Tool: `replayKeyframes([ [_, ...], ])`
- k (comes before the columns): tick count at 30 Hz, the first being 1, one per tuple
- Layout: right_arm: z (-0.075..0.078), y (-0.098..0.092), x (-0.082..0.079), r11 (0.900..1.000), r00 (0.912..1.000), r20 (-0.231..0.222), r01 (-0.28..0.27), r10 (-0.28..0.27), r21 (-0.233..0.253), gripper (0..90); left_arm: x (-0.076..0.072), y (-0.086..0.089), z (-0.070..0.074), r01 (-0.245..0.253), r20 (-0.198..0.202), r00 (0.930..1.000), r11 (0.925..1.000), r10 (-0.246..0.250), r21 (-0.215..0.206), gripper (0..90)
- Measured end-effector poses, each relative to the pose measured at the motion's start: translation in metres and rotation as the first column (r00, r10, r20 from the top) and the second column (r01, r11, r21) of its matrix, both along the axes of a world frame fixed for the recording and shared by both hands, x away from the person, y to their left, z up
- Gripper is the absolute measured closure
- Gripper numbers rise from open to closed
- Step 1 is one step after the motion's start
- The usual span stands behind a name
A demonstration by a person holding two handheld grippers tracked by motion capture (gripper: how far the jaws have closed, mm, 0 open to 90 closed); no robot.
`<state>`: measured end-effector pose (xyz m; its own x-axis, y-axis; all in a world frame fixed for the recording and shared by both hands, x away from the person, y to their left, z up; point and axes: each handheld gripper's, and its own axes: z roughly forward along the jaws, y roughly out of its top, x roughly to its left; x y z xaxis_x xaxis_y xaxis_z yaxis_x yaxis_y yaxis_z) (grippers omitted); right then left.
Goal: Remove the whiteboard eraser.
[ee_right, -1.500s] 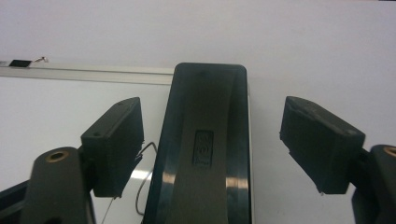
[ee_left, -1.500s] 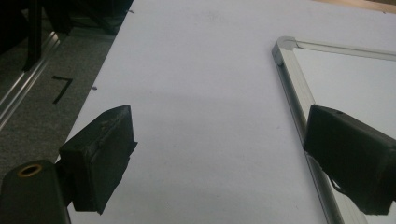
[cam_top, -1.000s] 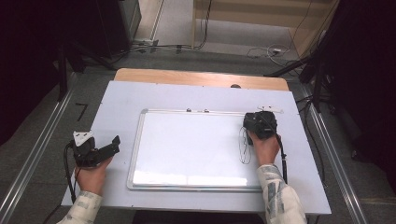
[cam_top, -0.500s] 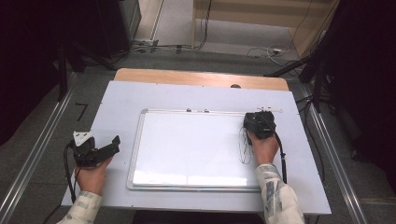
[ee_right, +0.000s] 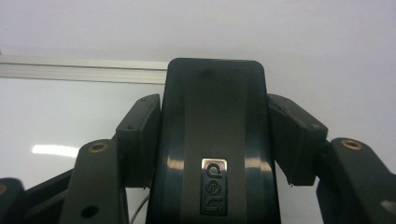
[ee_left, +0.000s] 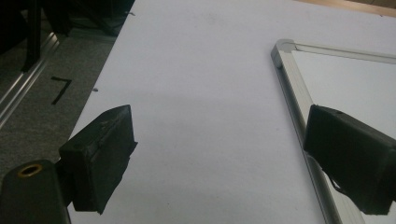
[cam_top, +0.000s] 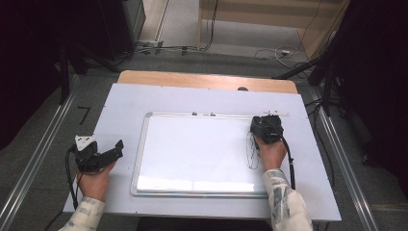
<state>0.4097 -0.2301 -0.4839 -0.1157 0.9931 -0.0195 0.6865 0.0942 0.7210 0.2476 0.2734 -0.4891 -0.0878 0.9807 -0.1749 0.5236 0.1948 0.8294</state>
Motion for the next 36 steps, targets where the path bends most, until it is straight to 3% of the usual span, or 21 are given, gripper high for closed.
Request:
replayKeyframes([
  [8, 0.001, 0.001, -0.002, 1.0, 0.9999, 0.005, -0.014, 0.014, -0.009, 39.0, 0.0, 0.001, 0.0, -0.006, 0.001, 1.0, 1.0, 0.006, -0.002, 9.5],
  [12, 0.007, 0.0, -0.005, 1.0, 0.9989, 0.037, -0.028, 0.028, -0.001, 39.0, 0.0, 0.001, 0.0, -0.009, 0.001, 1.0, 1.0, 0.009, -0.003, 9.5],
  [13, 0.019, -0.002, -0.01, 0.998, 0.9962, 0.075, -0.046, 0.044, 0.031, 39.0, 0.0, 0.001, 0.0, -0.008, 0.0, 1.0, 1.0, 0.008, -0.002, 9.5],
  [17, 0.033, -0.006, -0.022, 0.997, 0.9931, 0.093, -0.075, 0.071, 0.031, 39.0, 0.0, 0.0, 0.0, -0.002, 0.001, 1.0, 1.0, 0.002, 0.001, 9.5],
  [28, 0.037, -0.017, -0.053, 0.993, 0.9893, 0.108, -0.105, 0.098, 0.06, 39.0, -0.001, 0.0, 0.001, -0.003, 0.001, 1.0, 1.0, 0.003, 0.001, 9.5],
  [36, 0.036, -0.018, -0.075, 0.99, 0.9857, 0.111, -0.133, 0.127, 0.053, 39.0, -0.002, 0.0, 0.001, -0.006, 0.003, 1.0, 1.0, 0.006, 0.002, 9.5],
])
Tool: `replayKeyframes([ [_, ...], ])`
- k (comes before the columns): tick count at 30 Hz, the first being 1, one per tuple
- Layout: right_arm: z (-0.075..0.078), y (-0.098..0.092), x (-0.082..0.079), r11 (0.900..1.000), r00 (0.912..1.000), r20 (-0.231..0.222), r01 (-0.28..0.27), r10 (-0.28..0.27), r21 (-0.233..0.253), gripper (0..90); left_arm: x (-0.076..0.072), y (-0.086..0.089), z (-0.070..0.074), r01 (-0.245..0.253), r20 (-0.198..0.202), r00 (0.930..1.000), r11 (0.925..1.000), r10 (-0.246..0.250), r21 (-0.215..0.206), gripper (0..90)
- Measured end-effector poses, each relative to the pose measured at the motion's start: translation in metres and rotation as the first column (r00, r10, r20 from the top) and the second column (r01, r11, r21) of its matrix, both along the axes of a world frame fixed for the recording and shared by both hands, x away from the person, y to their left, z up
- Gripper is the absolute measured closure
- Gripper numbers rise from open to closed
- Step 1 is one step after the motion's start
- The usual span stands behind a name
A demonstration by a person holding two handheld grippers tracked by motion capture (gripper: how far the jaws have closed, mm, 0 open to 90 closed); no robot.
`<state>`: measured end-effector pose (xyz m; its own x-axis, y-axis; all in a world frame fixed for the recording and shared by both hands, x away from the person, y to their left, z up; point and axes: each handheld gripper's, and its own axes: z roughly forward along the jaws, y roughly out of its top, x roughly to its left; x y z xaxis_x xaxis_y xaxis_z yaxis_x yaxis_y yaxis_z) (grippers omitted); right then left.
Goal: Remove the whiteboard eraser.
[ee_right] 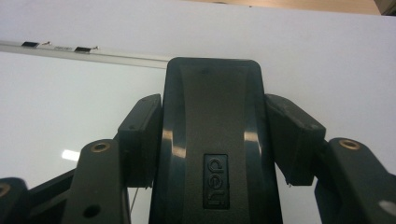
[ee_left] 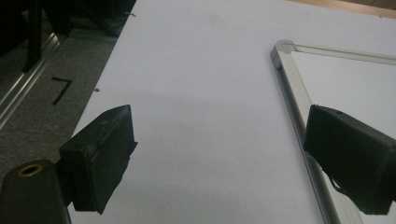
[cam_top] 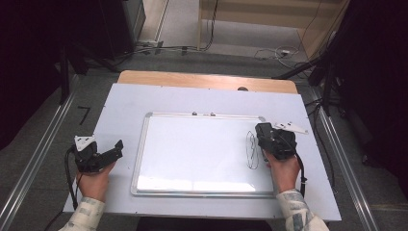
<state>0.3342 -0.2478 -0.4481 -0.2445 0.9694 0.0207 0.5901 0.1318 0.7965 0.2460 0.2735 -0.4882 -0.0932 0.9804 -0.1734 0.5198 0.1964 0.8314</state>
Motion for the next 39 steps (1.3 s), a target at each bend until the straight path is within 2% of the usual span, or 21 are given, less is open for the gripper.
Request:
replayKeyframes([
  [3, 0.001, 0.0, -0.009, 1.0, 0.9998, 0.005, -0.019, 0.019, -0.014, 39.0, 0.0, 0.0, 0.0, -0.002, 0.001, 1.0, 1.0, 0.002, -0.001, 9.5],
  [12, 0.0, -0.005, -0.037, 0.999, 0.9988, 0.007, -0.049, 0.049, -0.013, 39.0, 0.0, 0.0, 0.0, 0.0, -0.004, 1.0, 1.0, 0.0, 0.002, 9.5],
  [16, -0.003, -0.005, -0.044, 0.998, 0.9981, -0.004, -0.061, 0.061, -0.013, 39.0, 0.0, 0.0, 0.0, 0.001, -0.004, 1.0, 1.0, -0.001, 0.0, 9.5],
  [20, 0.0, -0.006, -0.052, 0.997, 0.9969, 0.005, -0.078, 0.078, -0.005, 39.0, 0.0, 0.0, -0.001, 0.0, -0.006, 1.0, 1.0, 0.0, 0.001, 9.5],
  [32, -0.002, -0.01, -0.061, 0.996, 0.9961, -0.003, -0.088, 0.088, -0.008, 39.0, -0.001, 0.001, -0.001, -0.004, -0.006, 1.0, 1.0, 0.004, 0.001, 9.5],
  [39, -0.003, -0.01, -0.062, 0.996, 0.9959, -0.006, -0.091, 0.091, -0.006, 39.0, -0.002, 0.001, 0.0, -0.004, 0.0, 1.0, 1.0, 0.004, -0.001, 9.5],
])
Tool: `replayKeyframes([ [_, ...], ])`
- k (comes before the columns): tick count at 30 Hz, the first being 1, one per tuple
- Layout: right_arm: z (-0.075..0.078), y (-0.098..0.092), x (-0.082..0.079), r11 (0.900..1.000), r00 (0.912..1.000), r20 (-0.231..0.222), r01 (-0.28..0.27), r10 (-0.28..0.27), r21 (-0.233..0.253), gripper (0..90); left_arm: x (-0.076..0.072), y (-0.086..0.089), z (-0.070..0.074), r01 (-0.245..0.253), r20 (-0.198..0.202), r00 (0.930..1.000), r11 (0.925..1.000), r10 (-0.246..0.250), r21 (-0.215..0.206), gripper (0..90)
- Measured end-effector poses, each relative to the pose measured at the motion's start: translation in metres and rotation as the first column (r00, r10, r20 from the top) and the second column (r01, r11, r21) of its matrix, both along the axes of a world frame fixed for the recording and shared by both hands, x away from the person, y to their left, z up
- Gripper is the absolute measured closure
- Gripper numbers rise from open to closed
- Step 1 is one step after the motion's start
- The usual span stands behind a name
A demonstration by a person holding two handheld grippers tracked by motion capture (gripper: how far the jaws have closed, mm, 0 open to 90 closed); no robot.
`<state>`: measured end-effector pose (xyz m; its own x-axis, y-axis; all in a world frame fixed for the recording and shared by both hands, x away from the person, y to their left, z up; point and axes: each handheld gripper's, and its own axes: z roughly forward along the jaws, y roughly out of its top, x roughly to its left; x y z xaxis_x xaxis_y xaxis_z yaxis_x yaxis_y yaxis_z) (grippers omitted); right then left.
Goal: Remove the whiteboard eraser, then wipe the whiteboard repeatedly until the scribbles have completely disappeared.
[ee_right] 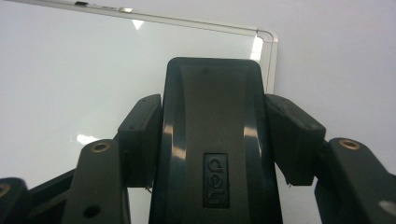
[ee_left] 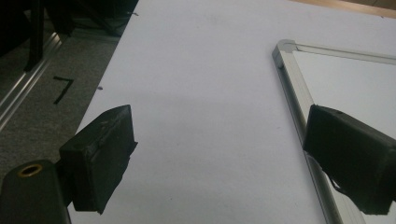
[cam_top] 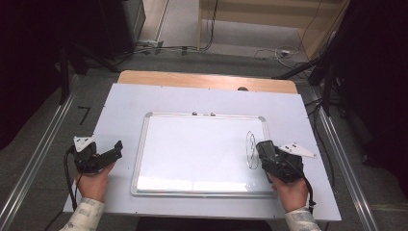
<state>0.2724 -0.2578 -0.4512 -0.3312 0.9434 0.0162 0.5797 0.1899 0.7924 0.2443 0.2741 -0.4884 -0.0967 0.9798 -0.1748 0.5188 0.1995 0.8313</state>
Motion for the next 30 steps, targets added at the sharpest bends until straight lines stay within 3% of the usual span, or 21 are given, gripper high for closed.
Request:
replayKeyframes([
  [30, -0.008, 0.011, -0.001, 1.0, 0.9994, -0.025, -0.025, 0.025, -0.006, 39.0, -0.001, 0.001, 0.001, 0.003, 0.005, 1.0, 1.0, -0.003, -0.001, 9.6],
])
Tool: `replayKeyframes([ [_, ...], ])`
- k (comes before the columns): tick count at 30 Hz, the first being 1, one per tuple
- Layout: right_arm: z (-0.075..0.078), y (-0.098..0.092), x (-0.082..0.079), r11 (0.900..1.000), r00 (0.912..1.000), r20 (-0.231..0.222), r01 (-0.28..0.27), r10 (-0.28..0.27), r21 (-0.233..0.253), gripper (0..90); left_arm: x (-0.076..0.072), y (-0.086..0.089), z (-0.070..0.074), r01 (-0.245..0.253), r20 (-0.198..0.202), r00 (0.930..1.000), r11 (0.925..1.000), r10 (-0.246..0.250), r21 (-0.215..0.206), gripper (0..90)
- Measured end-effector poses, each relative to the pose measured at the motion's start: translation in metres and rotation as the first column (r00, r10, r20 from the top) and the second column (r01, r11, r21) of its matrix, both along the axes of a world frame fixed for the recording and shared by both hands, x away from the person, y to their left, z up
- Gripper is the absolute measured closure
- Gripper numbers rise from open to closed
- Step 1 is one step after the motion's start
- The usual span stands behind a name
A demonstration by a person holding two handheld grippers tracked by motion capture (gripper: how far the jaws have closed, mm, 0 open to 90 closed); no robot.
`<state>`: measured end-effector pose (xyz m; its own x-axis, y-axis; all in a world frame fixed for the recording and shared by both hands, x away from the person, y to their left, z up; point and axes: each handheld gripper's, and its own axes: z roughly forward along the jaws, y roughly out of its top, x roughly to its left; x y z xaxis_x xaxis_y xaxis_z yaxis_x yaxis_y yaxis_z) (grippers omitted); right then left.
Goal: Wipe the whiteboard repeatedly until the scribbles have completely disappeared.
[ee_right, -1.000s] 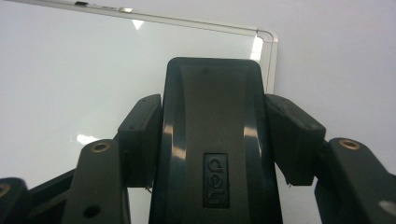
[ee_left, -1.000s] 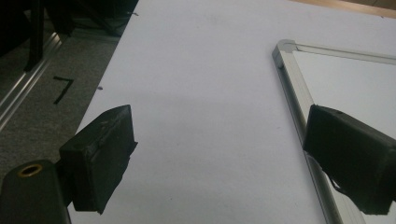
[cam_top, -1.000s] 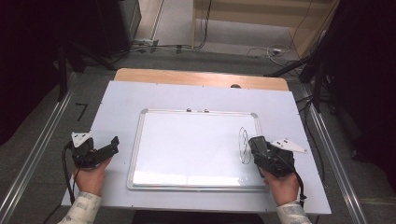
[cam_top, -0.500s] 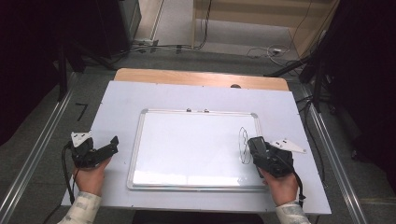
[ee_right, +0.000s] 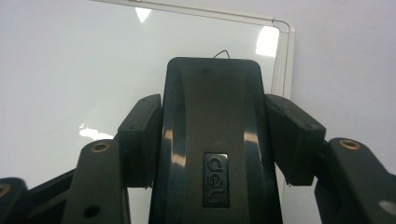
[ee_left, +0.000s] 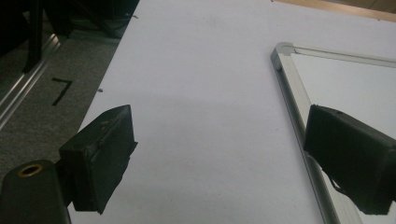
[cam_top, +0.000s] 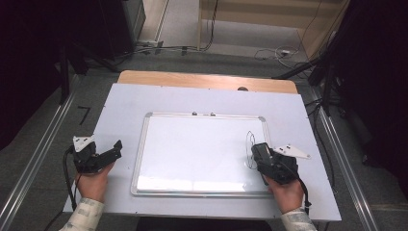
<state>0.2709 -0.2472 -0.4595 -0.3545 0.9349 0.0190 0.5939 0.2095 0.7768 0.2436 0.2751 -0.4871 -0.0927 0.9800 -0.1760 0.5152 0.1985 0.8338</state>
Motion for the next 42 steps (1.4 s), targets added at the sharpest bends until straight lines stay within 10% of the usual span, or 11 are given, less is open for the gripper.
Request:
replayKeyframes([
  [42, -0.025, 0.024, 0.009, 0.996, 0.9974, -0.053, -0.051, 0.048, -0.071, 39.2, 0.0, -0.001, 0.0, 0.004, -0.003, 1.0, 1.0, -0.004, 0.001, 9.7],
])
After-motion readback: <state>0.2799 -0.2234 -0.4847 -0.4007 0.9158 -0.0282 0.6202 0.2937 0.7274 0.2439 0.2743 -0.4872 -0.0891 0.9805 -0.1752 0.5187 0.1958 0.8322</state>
